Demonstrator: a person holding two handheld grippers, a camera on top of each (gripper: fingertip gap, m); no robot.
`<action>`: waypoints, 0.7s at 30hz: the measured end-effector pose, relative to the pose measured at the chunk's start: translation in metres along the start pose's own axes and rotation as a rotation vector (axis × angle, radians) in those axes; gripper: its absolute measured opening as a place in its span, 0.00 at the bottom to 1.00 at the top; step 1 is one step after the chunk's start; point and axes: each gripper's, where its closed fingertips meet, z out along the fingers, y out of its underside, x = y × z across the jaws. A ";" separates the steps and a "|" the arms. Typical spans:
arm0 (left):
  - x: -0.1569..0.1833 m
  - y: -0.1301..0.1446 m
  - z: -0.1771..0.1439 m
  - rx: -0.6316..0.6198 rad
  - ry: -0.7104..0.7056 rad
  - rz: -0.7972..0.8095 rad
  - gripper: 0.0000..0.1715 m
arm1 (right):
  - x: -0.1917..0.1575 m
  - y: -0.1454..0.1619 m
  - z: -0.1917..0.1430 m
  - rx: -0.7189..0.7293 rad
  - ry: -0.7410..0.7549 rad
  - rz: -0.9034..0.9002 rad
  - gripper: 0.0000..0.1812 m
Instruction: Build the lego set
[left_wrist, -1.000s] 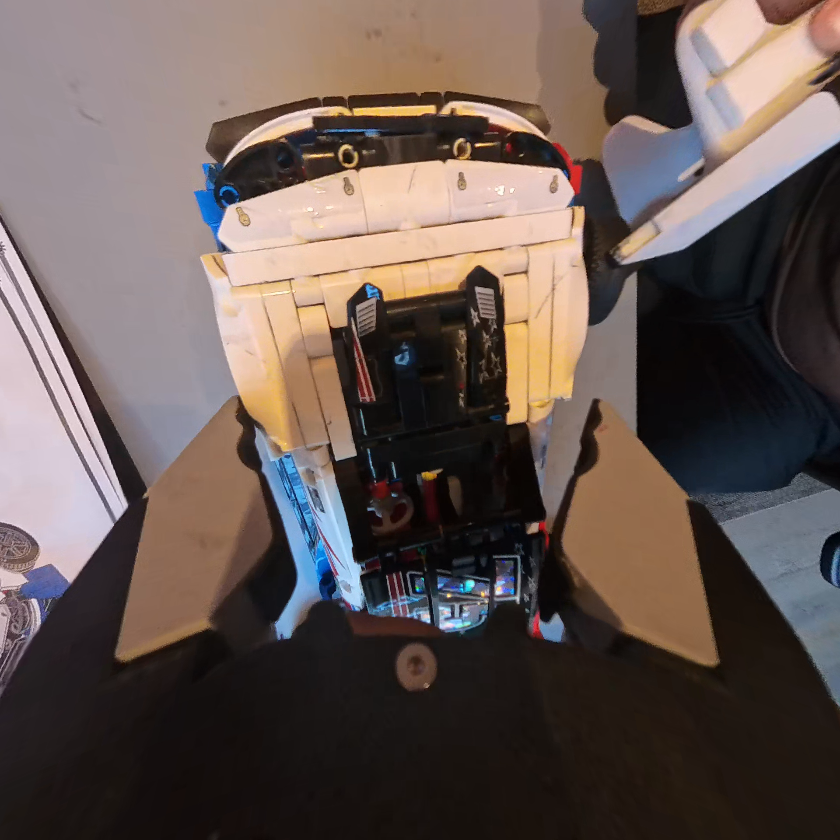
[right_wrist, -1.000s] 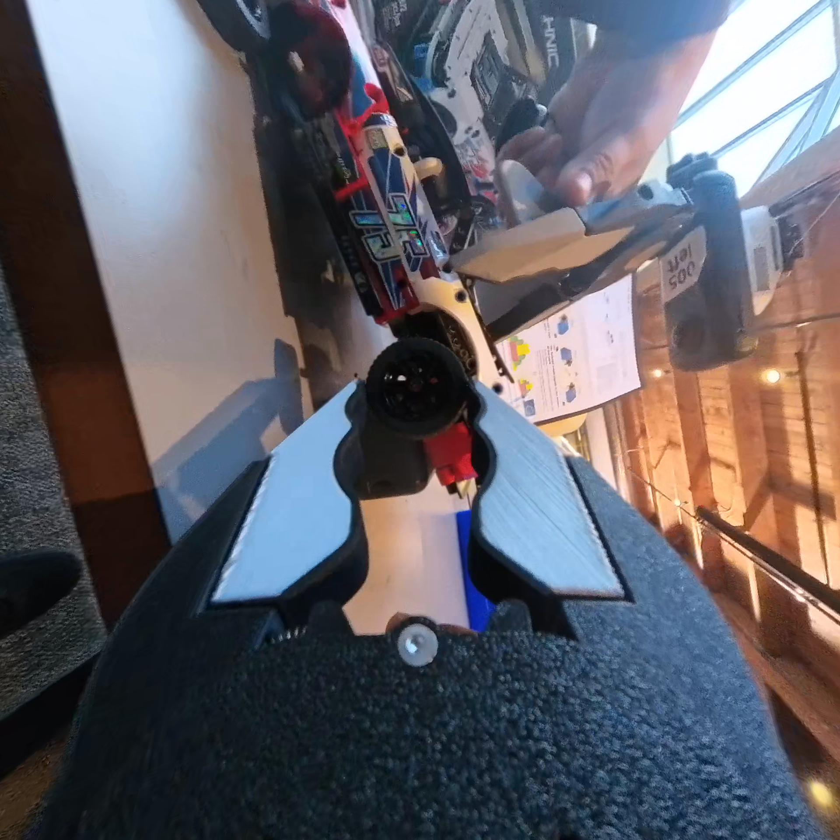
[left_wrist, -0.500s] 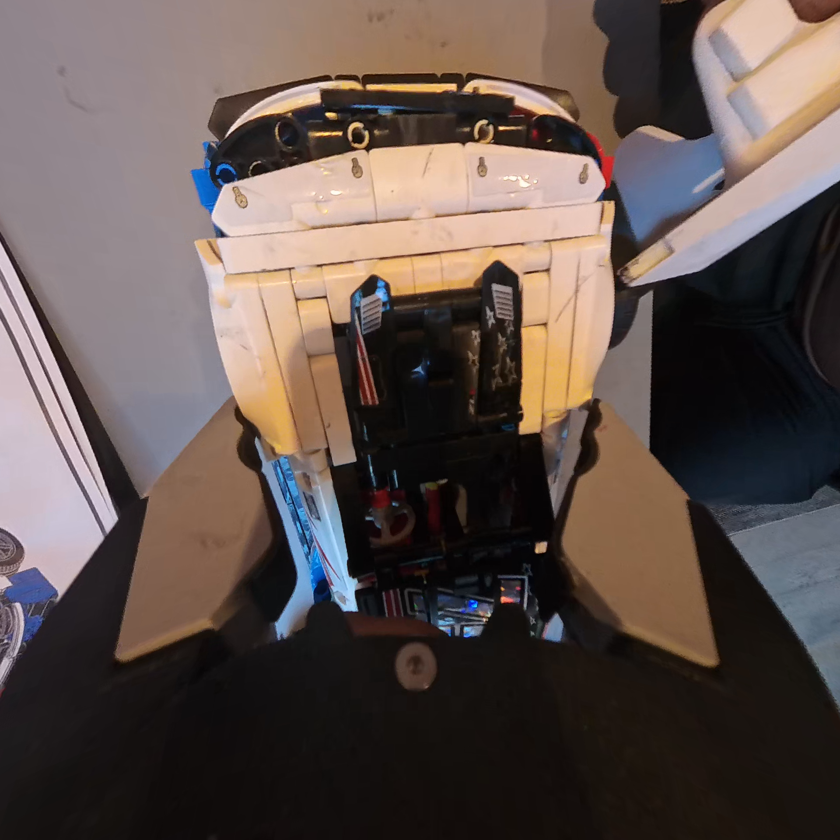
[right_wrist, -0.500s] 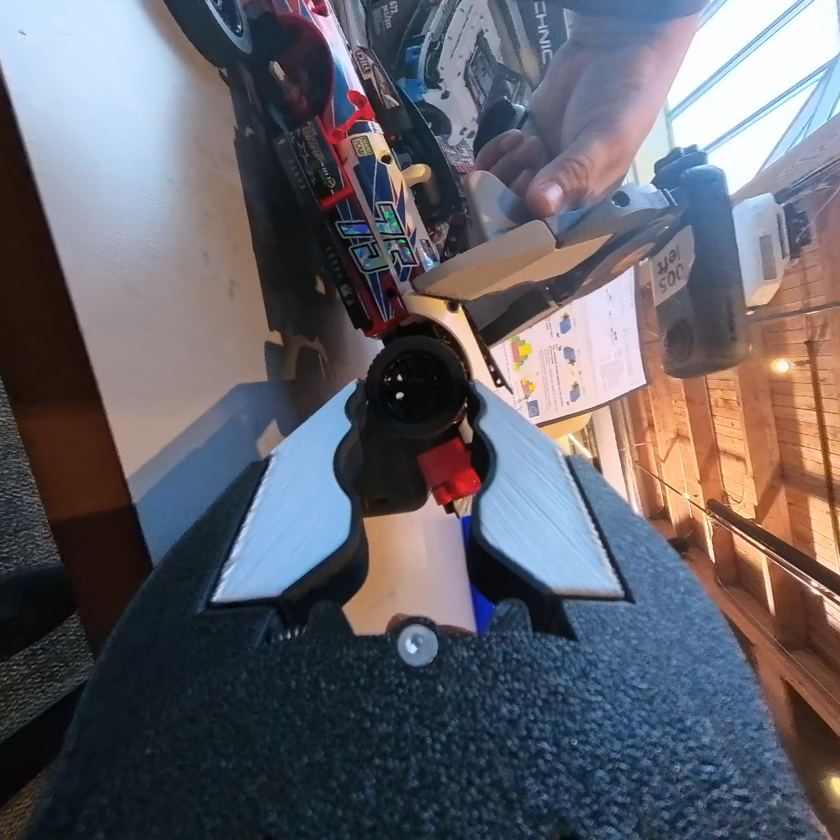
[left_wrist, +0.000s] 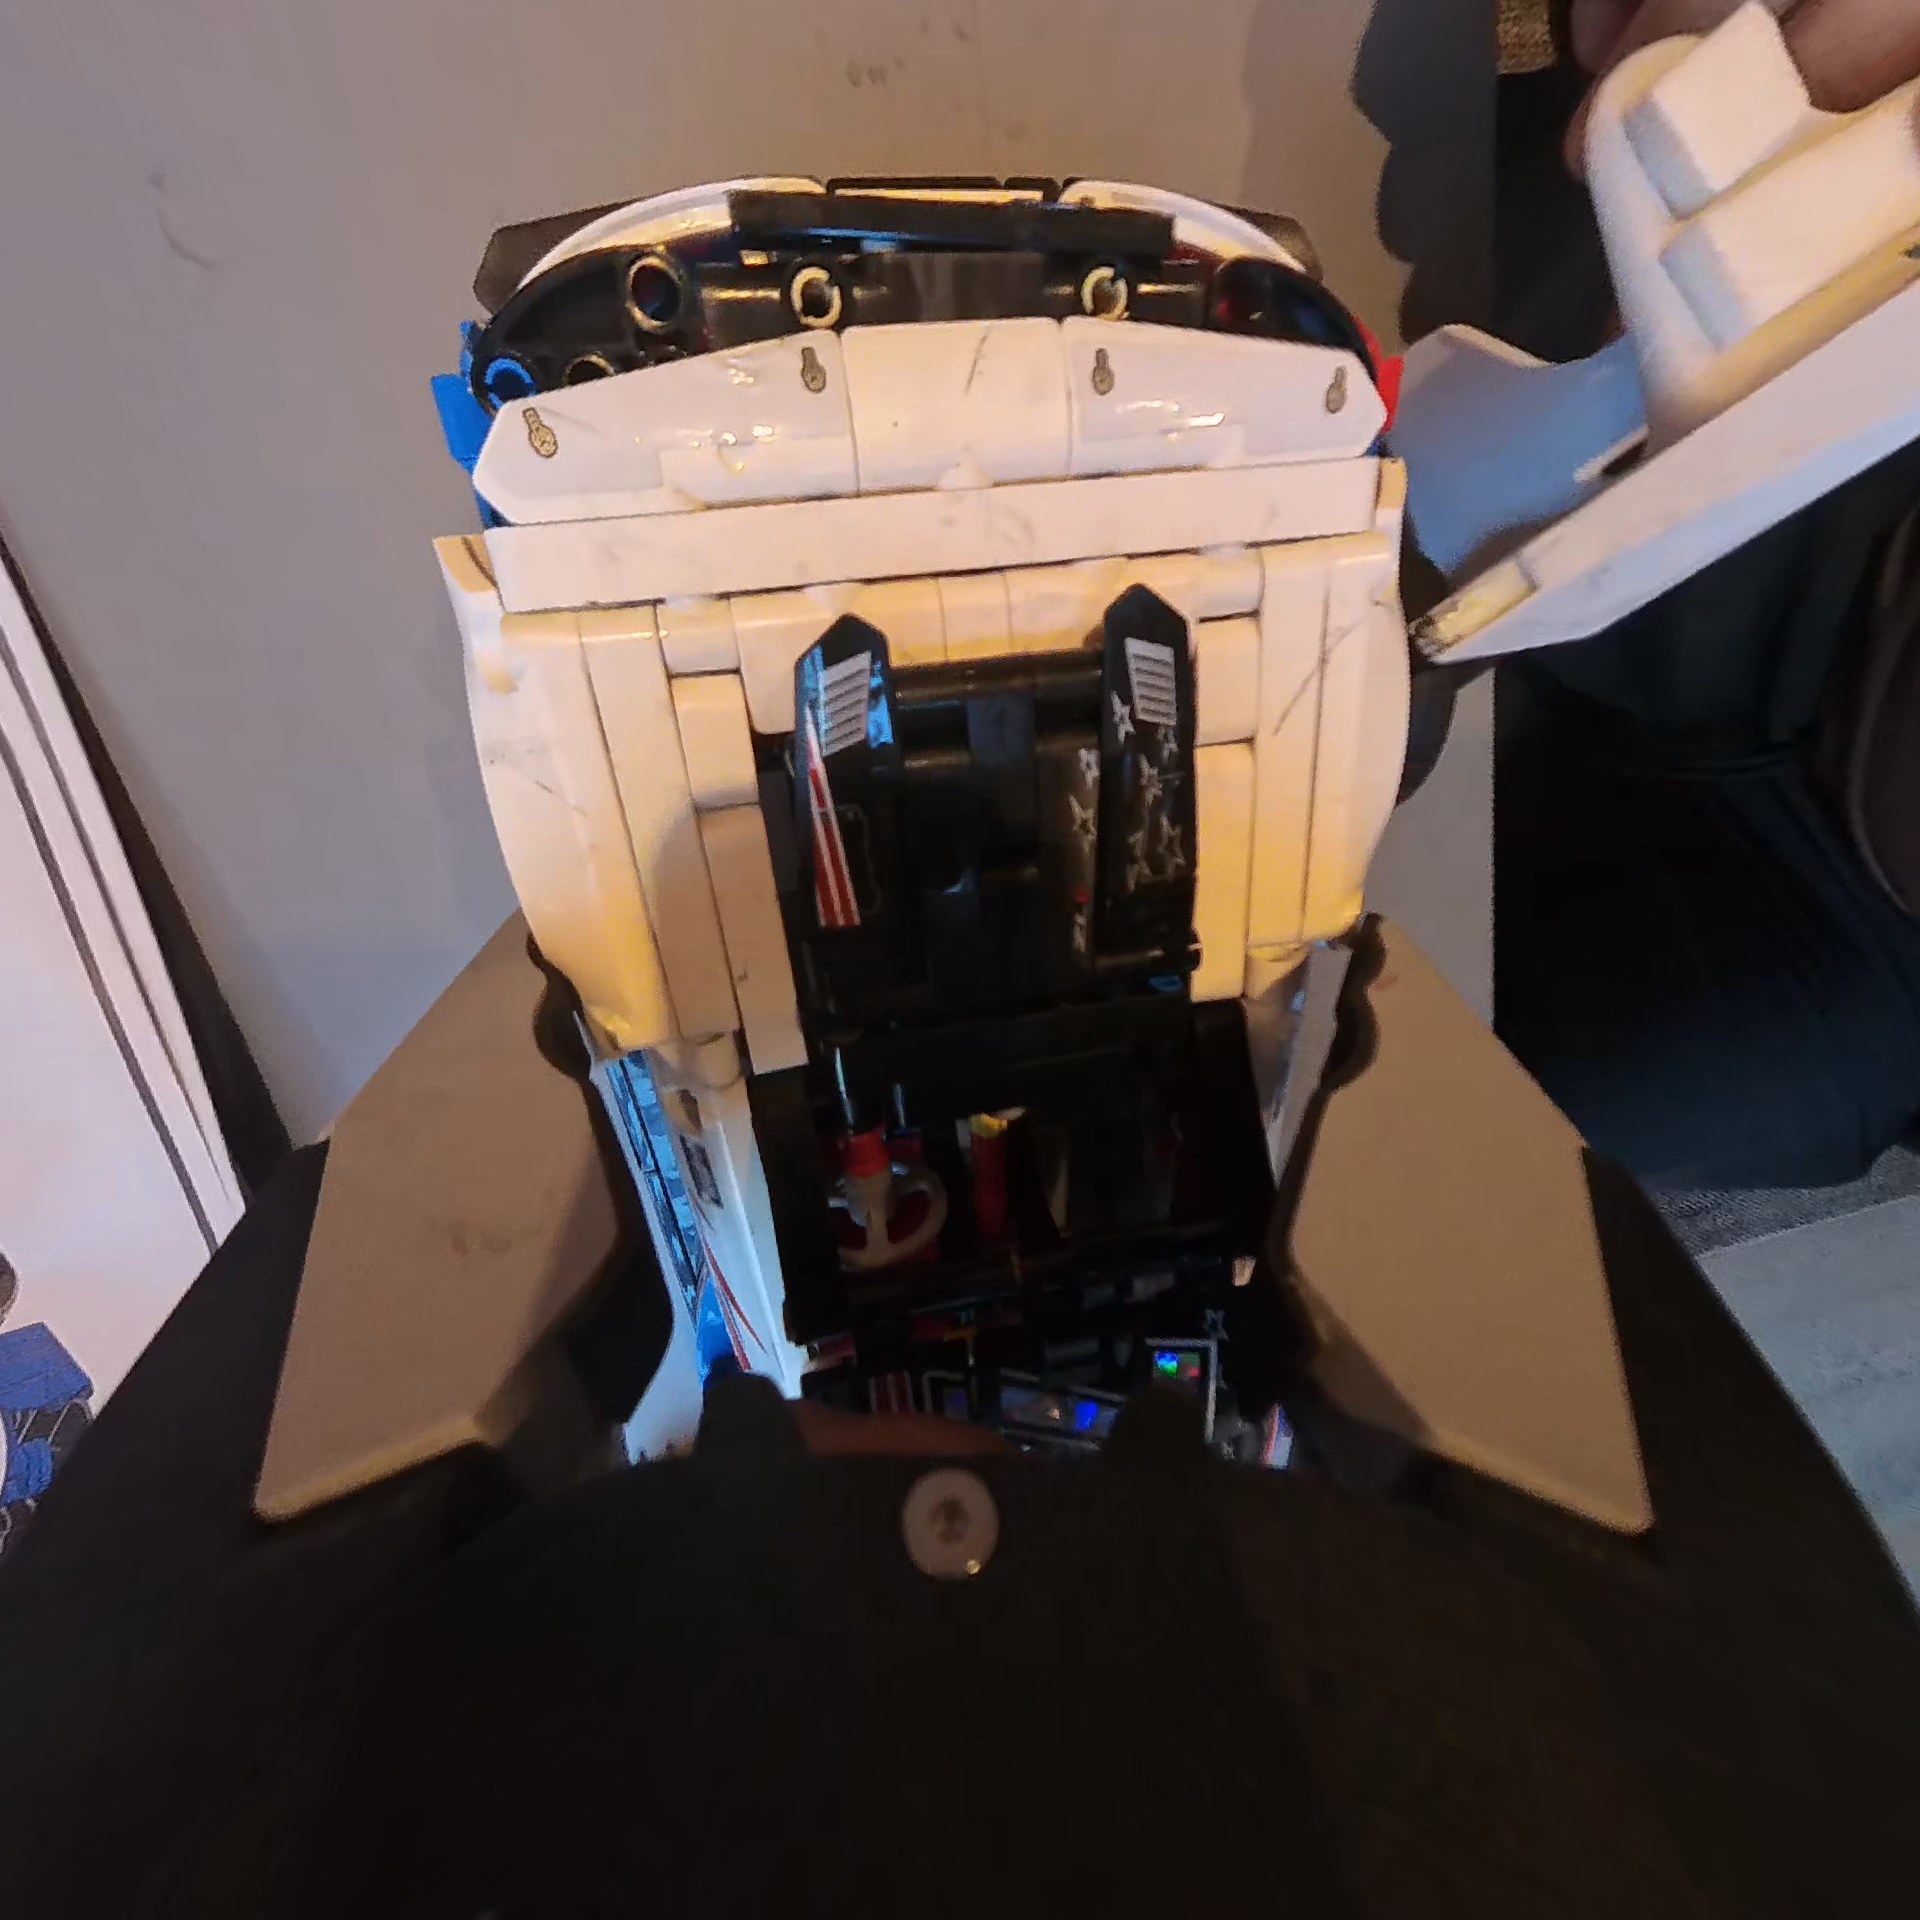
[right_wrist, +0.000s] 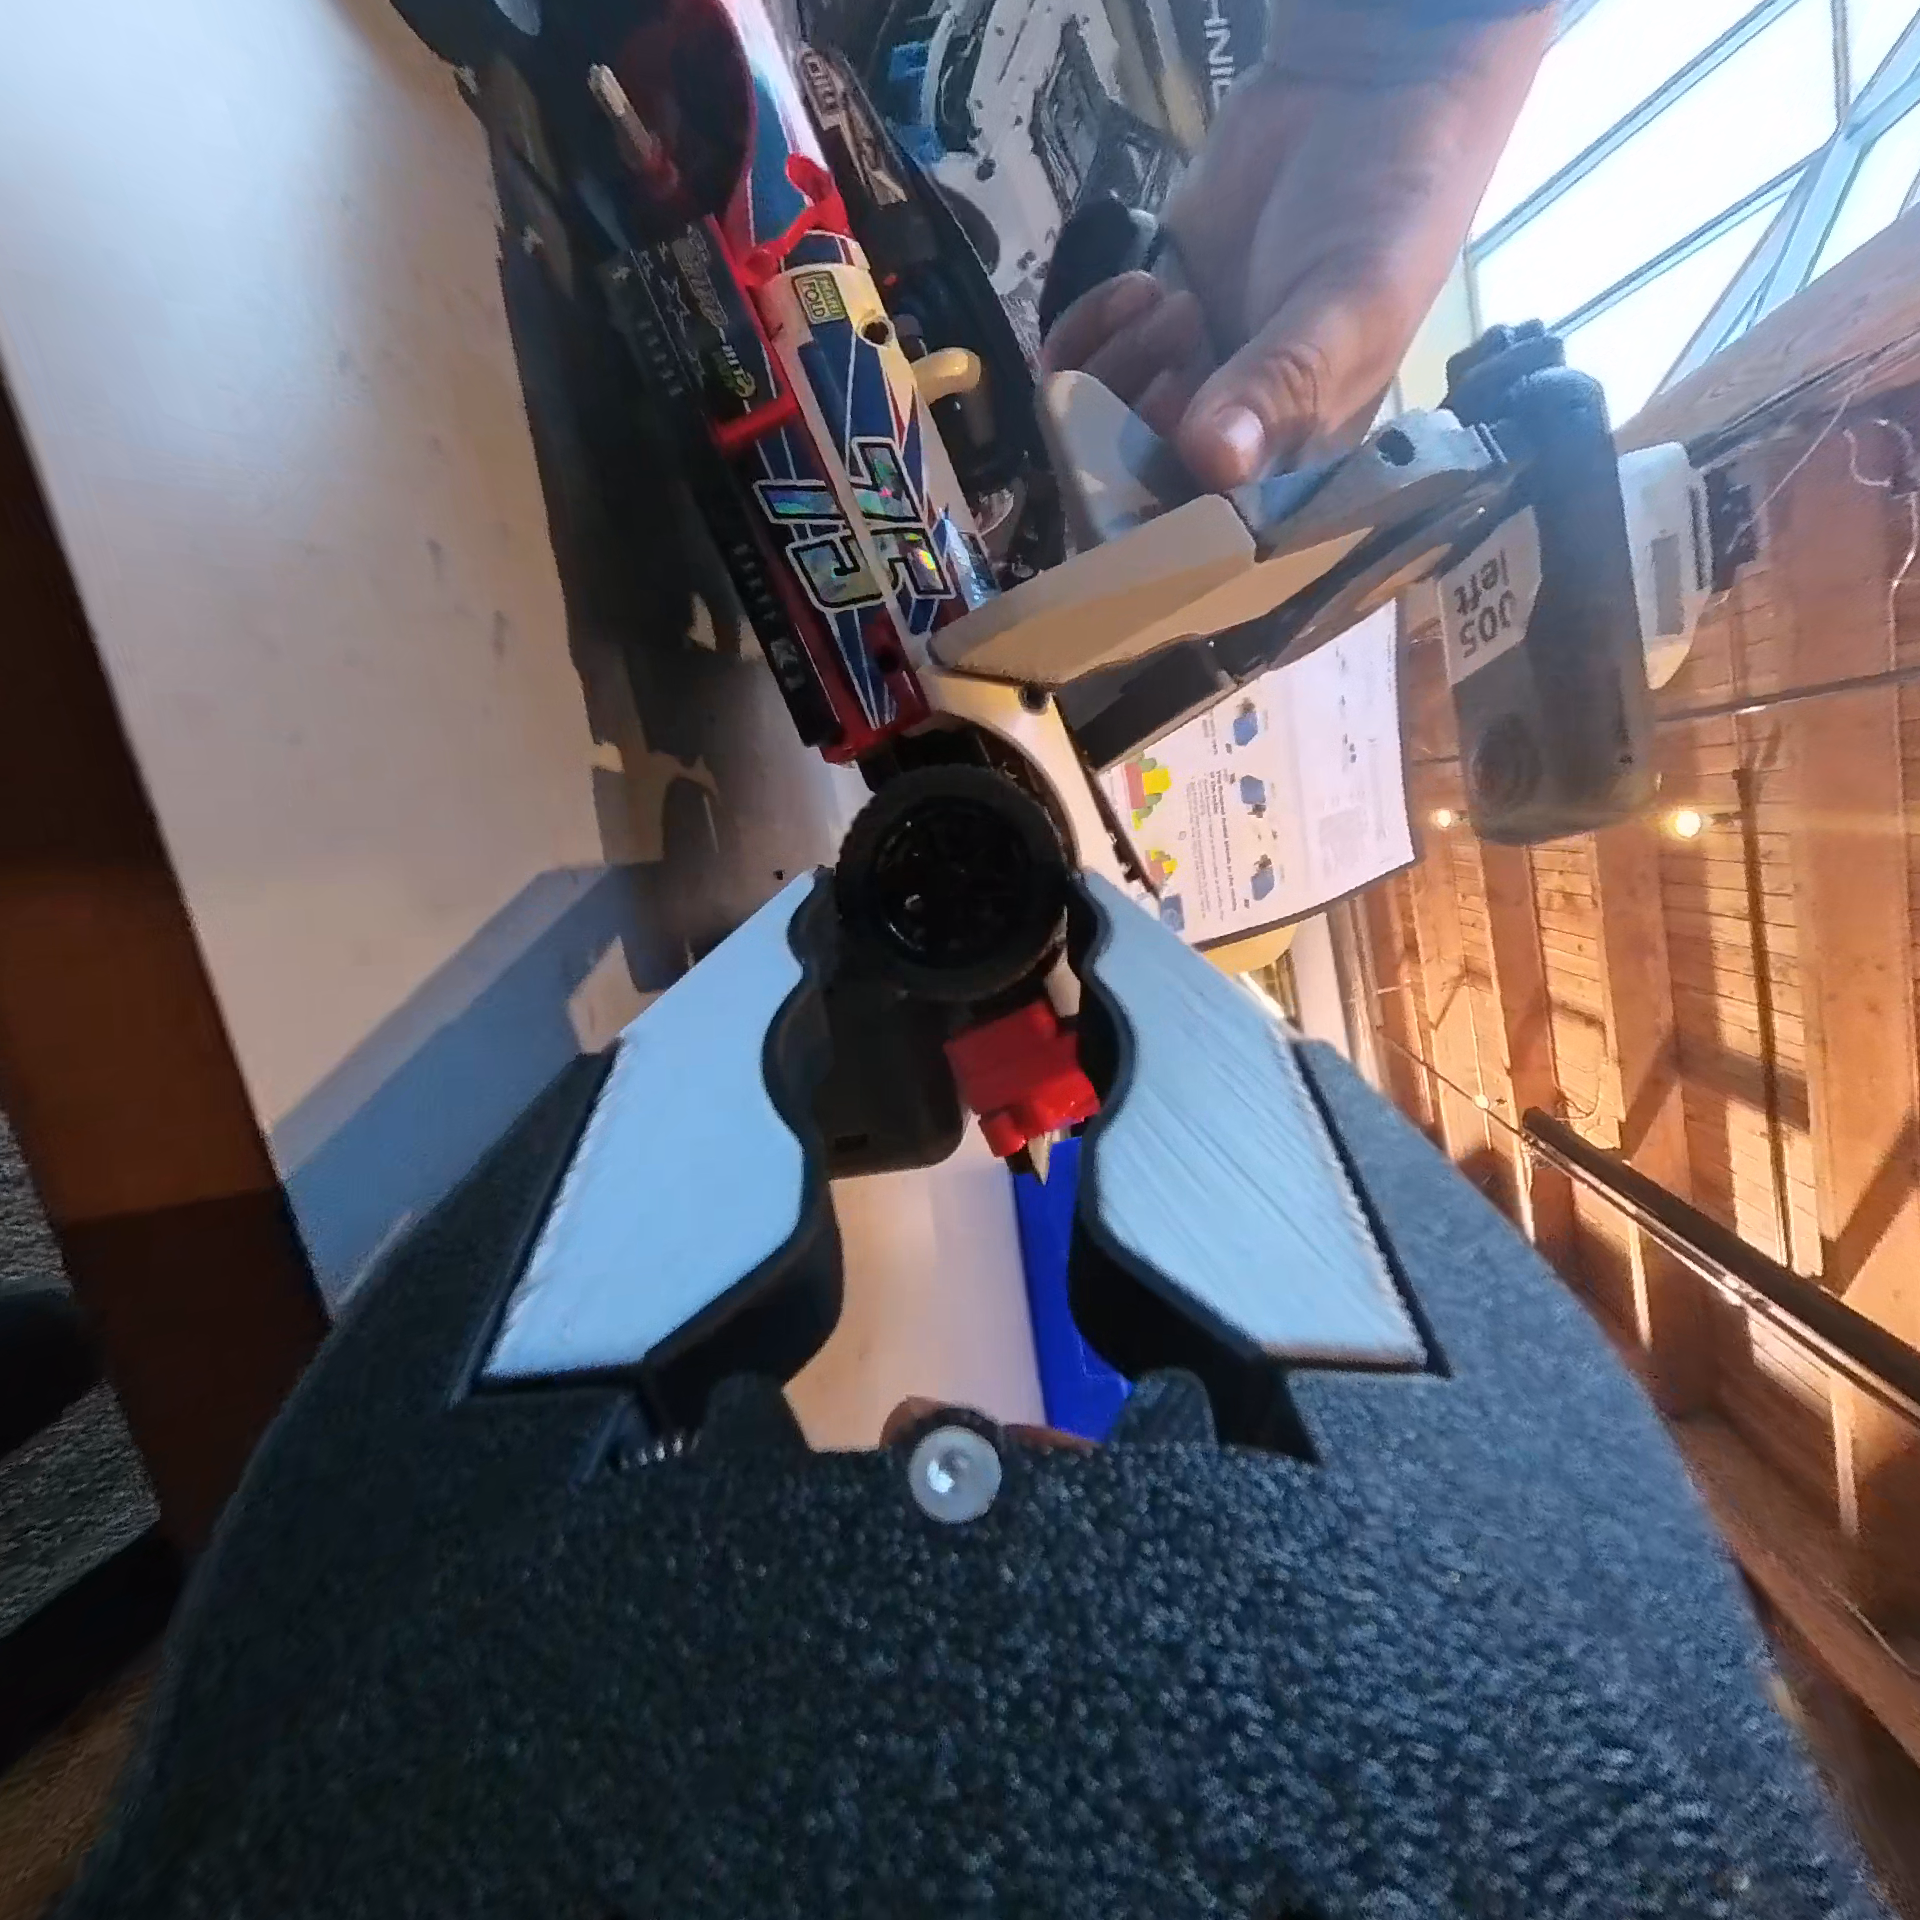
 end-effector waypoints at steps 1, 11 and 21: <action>0.000 0.000 0.000 0.004 0.000 0.000 0.82 | 0.000 0.000 0.000 -0.004 0.000 0.010 0.22; 0.000 -0.001 -0.001 0.044 -0.001 0.005 0.82 | 0.008 -0.001 -0.011 0.080 0.017 0.196 0.22; 0.002 0.006 -0.008 0.143 -0.159 -0.002 0.81 | 0.003 -0.013 -0.009 0.106 0.111 -0.144 0.22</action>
